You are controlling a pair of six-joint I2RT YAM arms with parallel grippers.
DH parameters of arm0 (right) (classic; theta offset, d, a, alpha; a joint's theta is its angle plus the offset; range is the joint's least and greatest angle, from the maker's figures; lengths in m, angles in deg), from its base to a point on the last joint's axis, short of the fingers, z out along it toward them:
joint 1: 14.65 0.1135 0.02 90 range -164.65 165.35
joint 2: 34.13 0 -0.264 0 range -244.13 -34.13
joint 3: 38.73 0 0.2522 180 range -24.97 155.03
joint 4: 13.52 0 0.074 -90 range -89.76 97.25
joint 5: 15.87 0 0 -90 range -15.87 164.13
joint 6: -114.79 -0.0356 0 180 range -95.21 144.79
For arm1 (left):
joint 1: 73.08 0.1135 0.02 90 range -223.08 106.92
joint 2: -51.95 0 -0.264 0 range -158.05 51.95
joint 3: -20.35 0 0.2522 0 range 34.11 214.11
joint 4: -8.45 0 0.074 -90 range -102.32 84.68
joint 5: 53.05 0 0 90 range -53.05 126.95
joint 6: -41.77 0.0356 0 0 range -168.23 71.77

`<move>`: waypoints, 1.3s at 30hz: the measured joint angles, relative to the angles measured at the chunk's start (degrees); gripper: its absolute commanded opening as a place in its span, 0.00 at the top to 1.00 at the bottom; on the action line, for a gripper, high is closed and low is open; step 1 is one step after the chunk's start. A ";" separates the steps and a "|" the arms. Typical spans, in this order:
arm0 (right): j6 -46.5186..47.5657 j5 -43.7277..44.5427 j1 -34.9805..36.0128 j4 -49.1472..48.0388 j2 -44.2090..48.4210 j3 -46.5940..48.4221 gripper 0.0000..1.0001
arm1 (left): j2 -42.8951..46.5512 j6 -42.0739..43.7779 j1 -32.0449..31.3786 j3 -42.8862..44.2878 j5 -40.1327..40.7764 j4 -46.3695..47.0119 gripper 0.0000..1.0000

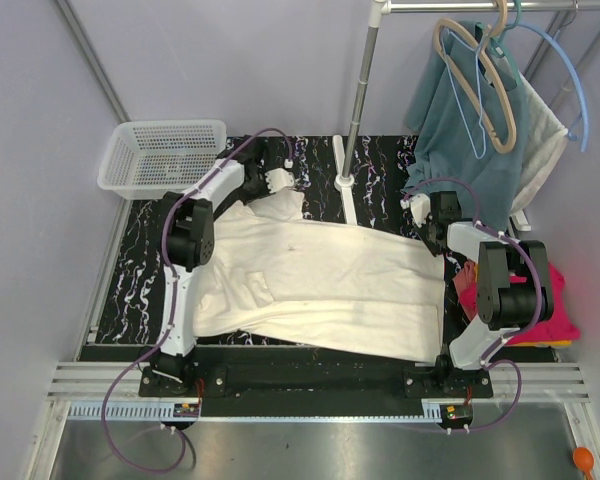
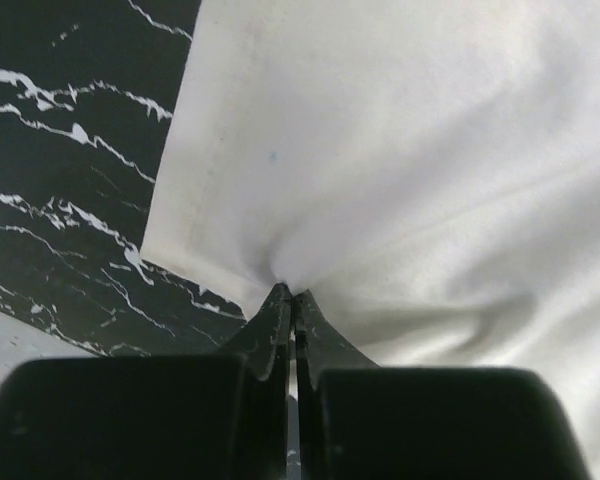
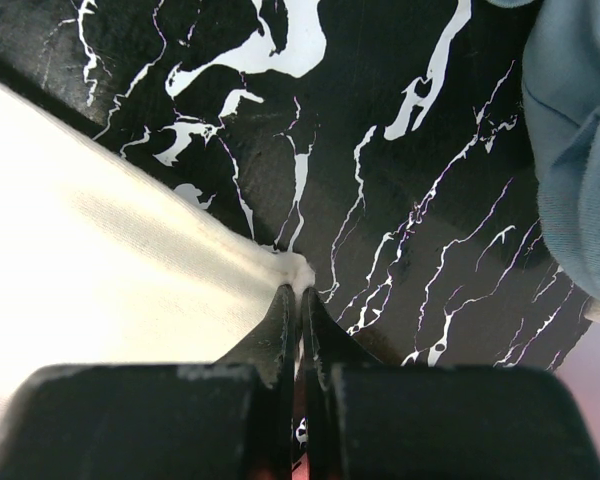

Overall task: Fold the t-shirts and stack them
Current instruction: Fold the tshirt

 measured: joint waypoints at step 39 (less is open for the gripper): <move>2.01 3.30 2.01 9.05 -0.42 11.04 1.00 | 20.83 -2.97 -1.33 -16.52 9.99 5.77 1.00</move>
